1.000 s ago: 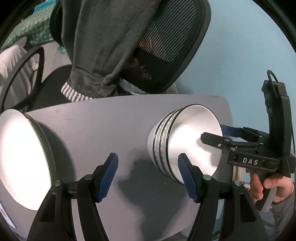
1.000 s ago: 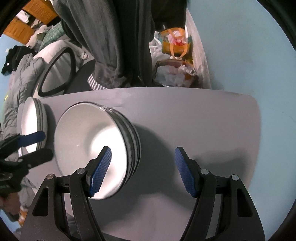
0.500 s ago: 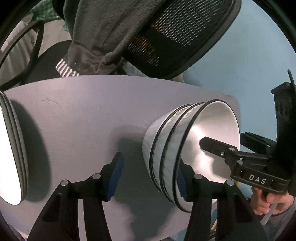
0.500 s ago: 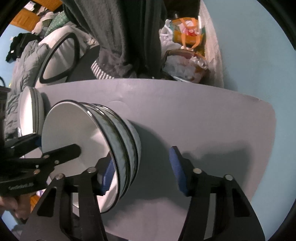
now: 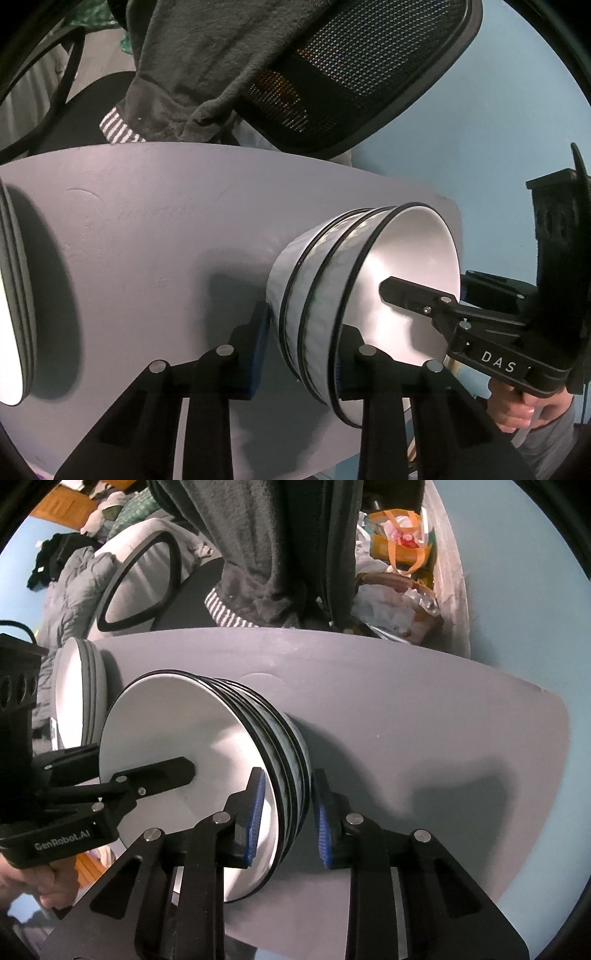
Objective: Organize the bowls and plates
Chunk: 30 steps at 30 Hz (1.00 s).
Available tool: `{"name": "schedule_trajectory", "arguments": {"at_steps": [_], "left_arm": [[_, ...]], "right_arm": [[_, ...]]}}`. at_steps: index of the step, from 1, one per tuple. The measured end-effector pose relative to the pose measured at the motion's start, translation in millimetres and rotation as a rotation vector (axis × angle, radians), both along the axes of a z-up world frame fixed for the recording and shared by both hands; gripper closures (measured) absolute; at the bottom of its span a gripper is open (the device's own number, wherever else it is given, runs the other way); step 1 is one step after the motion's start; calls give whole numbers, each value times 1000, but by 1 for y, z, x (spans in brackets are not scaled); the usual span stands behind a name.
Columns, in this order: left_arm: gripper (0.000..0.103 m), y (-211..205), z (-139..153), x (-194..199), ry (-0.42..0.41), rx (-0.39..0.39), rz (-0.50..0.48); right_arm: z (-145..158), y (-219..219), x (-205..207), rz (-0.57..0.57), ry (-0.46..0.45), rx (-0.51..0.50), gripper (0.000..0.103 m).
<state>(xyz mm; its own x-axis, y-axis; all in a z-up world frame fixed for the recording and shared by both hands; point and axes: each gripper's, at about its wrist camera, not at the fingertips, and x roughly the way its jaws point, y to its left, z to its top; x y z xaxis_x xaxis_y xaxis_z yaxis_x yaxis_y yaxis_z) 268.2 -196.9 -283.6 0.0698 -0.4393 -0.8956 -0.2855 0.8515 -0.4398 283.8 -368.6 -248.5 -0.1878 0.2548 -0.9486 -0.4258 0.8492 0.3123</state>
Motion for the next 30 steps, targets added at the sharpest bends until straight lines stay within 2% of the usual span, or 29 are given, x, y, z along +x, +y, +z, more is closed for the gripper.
{"name": "schedule_trajectory", "arguments": {"at_steps": [4, 13, 19, 30], "left_arm": [[81, 1, 4, -7, -4, 44, -22], [83, 34, 11, -40, 12, 108, -33], [83, 64, 13, -82, 21, 129, -50], [83, 105, 13, -143, 60, 138, -4]], "right_arm": [[4, 5, -6, 1, -17, -4, 79], [-5, 30, -37, -1, 32, 26, 79], [-6, 64, -64, 17, 26, 42, 79], [-11, 112, -98, 11, 50, 81, 78]]}}
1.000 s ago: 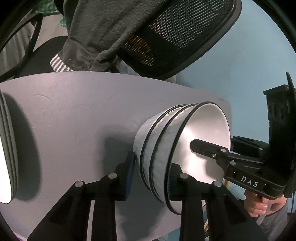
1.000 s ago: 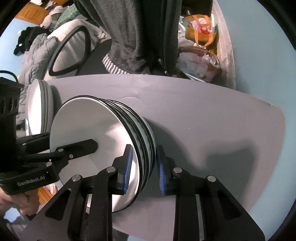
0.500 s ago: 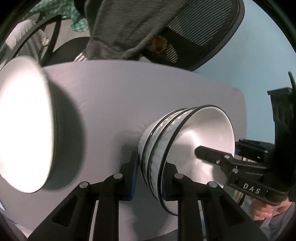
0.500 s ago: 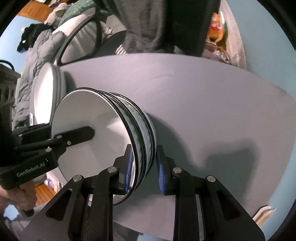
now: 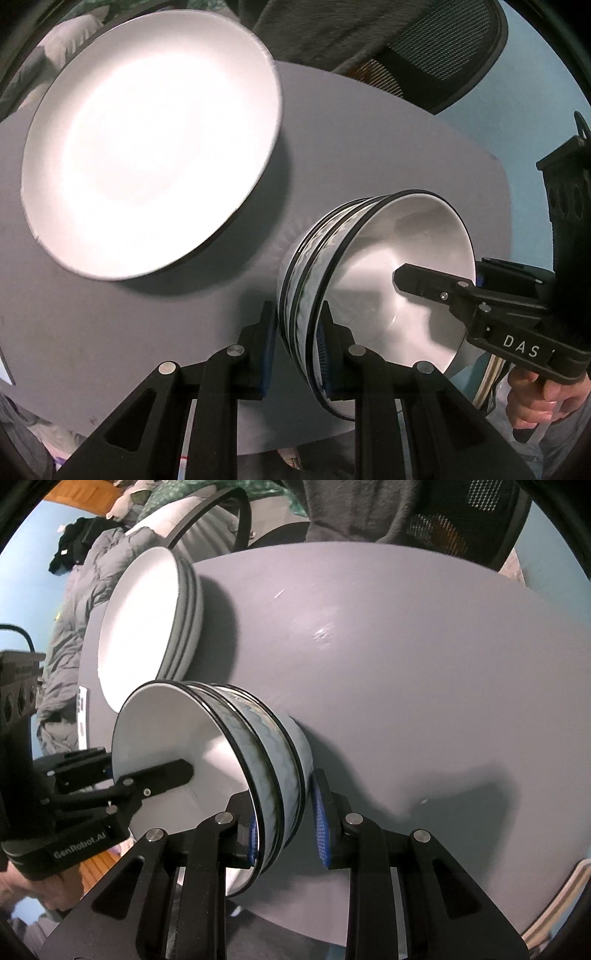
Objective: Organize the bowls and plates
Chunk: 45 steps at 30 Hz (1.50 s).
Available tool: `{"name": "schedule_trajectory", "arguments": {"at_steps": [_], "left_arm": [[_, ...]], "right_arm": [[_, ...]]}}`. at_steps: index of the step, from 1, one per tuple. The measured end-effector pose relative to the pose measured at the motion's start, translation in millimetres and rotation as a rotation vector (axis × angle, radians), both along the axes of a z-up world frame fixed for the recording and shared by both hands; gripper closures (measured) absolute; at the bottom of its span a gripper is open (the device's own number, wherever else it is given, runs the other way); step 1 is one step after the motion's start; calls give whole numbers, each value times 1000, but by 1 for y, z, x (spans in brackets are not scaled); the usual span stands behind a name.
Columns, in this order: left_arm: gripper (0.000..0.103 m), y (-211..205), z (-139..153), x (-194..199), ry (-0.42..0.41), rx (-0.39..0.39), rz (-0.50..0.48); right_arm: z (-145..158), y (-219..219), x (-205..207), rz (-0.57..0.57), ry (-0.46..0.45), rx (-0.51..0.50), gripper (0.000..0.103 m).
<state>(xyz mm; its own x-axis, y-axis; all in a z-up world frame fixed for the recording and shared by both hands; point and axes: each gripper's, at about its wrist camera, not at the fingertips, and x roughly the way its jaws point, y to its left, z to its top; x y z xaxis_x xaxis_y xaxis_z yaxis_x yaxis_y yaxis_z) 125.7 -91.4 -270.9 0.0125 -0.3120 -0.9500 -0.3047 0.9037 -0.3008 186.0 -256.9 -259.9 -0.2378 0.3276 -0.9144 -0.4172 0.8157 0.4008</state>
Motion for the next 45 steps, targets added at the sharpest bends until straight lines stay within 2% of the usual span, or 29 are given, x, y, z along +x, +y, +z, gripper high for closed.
{"name": "schedule_trajectory", "arguments": {"at_steps": [11, 19, 26, 29, 32, 34, 40, 44, 45], "left_arm": [[82, 22, -5, -22, -7, -50, 34], [79, 25, 2, -32, -21, -23, 18], [78, 29, -6, -29, -3, -89, 52], [77, 30, -7, -30, -8, -91, 57], [66, 31, -7, -31, -12, -71, 60], [55, 32, -8, -32, -10, -57, 67], [47, 34, -12, -30, -9, -67, 62], [47, 30, -15, -26, -8, -100, 65], [51, 29, -16, -25, -10, -121, 66]], "right_arm": [[0, 15, -16, 14, -11, -16, 79], [-2, 8, -13, -39, 29, -2, 78], [-2, 14, -15, -33, 36, -8, 76], [-3, 16, -18, -37, 38, -7, 77], [-1, 19, -21, -15, 19, -17, 78], [0, 20, -22, -9, 5, -23, 78], [-1, 18, -19, 4, 7, -24, 78], [-1, 19, -20, 9, 5, -29, 77], [-1, 19, -20, 9, 5, -30, 77]]}}
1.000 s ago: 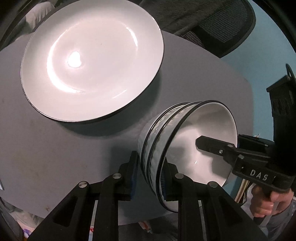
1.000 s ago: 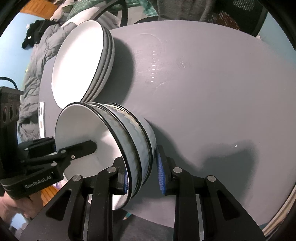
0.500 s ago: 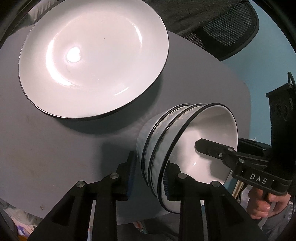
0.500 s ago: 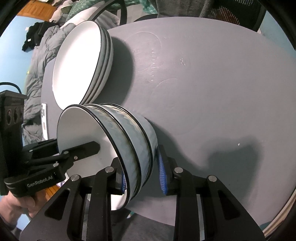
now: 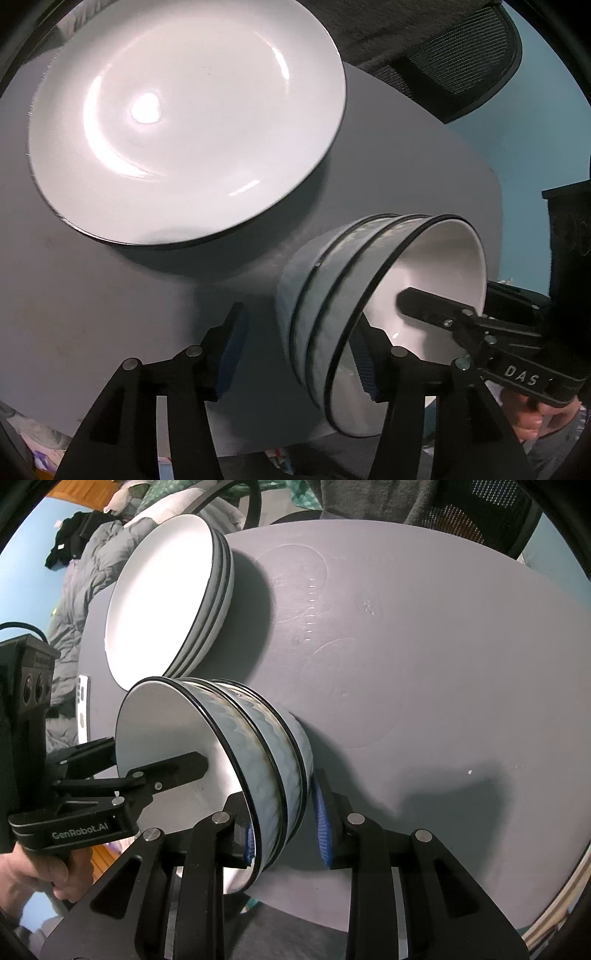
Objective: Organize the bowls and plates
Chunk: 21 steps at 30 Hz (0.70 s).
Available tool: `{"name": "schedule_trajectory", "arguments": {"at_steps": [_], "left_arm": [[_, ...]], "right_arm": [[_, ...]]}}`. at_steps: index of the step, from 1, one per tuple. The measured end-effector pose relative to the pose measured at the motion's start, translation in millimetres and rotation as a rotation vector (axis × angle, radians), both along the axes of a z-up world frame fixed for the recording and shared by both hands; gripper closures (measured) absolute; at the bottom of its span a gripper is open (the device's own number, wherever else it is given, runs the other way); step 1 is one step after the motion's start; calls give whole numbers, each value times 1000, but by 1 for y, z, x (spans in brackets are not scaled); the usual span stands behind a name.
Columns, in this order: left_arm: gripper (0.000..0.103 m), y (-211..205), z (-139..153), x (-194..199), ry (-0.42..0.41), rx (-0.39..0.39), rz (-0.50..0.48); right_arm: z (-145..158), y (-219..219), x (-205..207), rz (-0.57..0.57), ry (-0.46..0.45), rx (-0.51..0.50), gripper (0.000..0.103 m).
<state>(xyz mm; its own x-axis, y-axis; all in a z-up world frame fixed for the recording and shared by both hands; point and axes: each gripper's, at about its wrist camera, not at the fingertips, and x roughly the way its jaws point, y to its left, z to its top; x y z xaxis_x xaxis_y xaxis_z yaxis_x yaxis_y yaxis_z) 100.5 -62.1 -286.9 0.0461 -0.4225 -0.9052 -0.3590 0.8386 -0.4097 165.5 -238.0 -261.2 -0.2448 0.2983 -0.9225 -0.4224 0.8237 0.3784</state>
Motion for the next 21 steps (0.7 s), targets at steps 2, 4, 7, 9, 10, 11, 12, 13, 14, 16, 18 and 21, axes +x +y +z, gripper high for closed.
{"name": "schedule_trajectory", "arguments": {"at_steps": [2, 4, 7, 9, 10, 11, 12, 13, 14, 16, 18, 21], "left_arm": [[59, -4, 0, 1, -2, -31, 4], [59, -8, 2, 4, -2, -8, -2], [64, -11, 5, 3, 2, 13, -2], [70, -9, 7, 1, 1, 18, 11], [74, -7, 7, 0, 1, 15, 20], [76, -3, 9, -4, 1, 10, 23], [79, -1, 9, -4, 2, 5, 25], [80, 1, 9, -5, 4, 1, 25], [80, 2, 9, -5, 7, -2, 25], [81, 2, 9, -4, 6, 6, 13], [81, 0, 10, -4, 1, 15, -2], [81, -4, 10, -3, -4, 18, -3]], "right_arm": [[-1, 2, -1, -1, 1, 0, 76], [-1, 3, -1, -1, -2, 0, 76], [0, 3, -2, -14, -6, -5, 76], [-1, 2, -2, -26, -8, -13, 80], [-1, 1, -2, -30, -8, -14, 81], [-1, 1, -2, -32, -9, -13, 81], [-1, 1, -3, -33, -11, -14, 81], [0, 1, -3, -29, -15, -17, 81], [0, 2, -3, -27, -15, -20, 81], [0, 3, -2, -31, -9, -23, 81], [0, 4, -3, -30, -7, -23, 81], [-1, 3, -3, -39, -2, -18, 81]]}}
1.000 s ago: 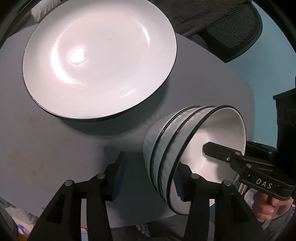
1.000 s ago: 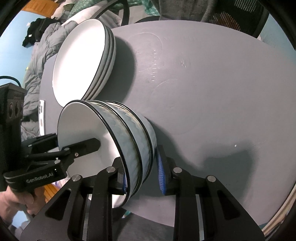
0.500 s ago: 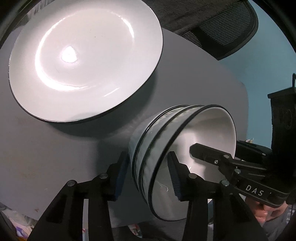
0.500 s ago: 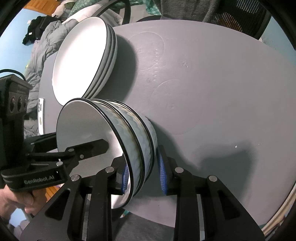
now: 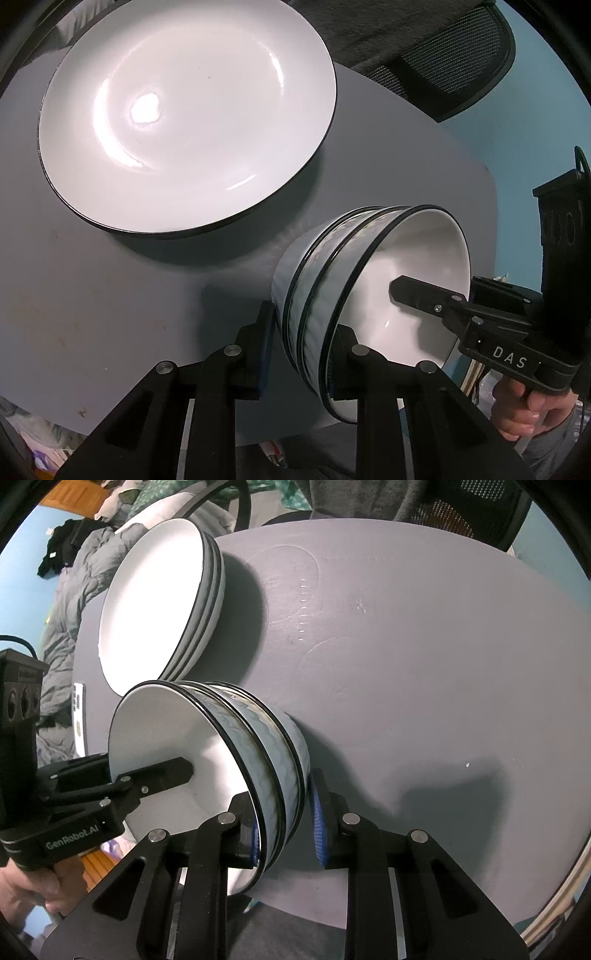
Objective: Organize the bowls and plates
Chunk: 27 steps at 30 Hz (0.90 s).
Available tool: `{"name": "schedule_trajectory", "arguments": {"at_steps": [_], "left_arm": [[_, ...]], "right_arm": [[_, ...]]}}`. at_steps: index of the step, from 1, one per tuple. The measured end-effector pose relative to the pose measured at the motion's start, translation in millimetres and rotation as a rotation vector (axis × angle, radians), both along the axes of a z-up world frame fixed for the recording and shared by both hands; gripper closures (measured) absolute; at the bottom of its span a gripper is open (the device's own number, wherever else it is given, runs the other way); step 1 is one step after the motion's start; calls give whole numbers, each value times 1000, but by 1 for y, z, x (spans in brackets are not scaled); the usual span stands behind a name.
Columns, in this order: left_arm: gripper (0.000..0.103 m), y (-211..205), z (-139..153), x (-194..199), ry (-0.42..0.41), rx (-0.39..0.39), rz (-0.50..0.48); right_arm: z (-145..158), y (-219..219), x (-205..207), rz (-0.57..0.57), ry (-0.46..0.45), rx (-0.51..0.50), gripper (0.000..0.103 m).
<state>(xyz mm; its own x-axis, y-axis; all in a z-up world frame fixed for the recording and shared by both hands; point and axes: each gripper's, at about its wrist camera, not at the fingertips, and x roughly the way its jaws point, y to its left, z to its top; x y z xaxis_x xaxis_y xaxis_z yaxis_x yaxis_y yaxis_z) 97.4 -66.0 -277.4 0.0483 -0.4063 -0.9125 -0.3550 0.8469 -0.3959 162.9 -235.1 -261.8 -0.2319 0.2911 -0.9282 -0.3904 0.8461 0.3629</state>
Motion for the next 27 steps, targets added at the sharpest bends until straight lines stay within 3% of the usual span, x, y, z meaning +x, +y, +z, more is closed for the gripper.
{"name": "schedule_trajectory", "arguments": {"at_steps": [16, 27], "left_arm": [[83, -2, 8, 9, 21, 34, -29], [83, 19, 47, 12, -28, 46, 7]], "right_arm": [[10, -4, -1, -53, 14, 2, 81], [47, 8, 2, -56, -31, 33, 81]]}}
